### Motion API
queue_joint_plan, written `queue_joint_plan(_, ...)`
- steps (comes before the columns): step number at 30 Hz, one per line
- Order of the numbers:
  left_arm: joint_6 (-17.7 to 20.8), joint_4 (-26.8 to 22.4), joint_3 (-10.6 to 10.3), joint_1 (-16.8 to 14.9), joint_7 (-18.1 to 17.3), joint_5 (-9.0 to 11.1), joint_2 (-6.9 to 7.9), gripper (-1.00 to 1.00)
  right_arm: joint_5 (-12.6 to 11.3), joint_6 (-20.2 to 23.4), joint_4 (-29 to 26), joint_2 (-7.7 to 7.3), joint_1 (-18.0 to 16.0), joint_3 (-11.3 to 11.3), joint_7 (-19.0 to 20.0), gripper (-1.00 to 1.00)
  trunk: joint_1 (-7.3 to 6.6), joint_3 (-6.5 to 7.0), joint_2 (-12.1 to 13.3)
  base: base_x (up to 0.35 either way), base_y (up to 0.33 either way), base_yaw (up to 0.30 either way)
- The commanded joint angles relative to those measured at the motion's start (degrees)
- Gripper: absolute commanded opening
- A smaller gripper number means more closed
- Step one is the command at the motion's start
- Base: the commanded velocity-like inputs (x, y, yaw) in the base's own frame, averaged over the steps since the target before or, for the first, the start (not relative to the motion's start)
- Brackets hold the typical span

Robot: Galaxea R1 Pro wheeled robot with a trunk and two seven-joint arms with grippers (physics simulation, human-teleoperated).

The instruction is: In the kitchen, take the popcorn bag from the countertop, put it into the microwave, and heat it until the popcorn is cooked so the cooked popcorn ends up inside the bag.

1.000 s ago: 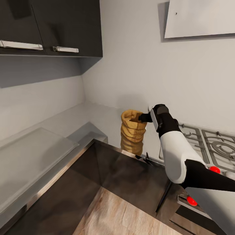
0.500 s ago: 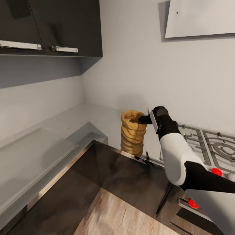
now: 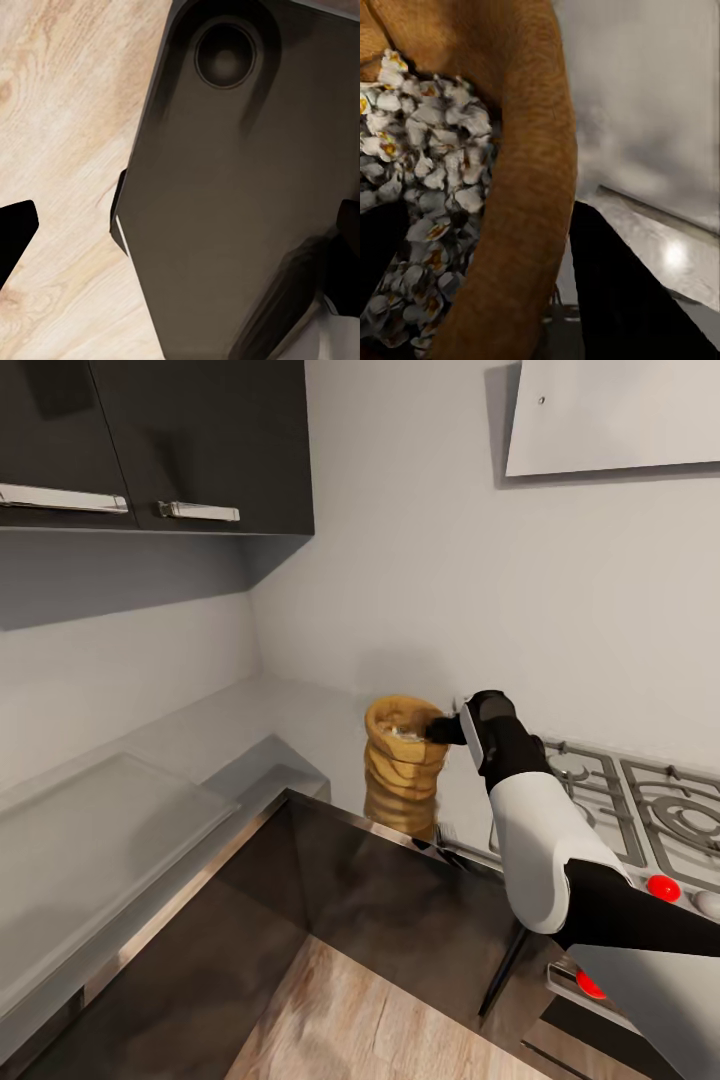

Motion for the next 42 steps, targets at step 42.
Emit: queue_joint_plan(42, -0.04, -0.08, -0.02, -0.01, 0.16, 0.16, -0.19, 1.00, 0.60, 8.48, -11.15, 0.07, -0.01, 0.13, 0.02, -1.00, 0.01, -0.07, -0.02, -0.073, 0.000, 0.000)
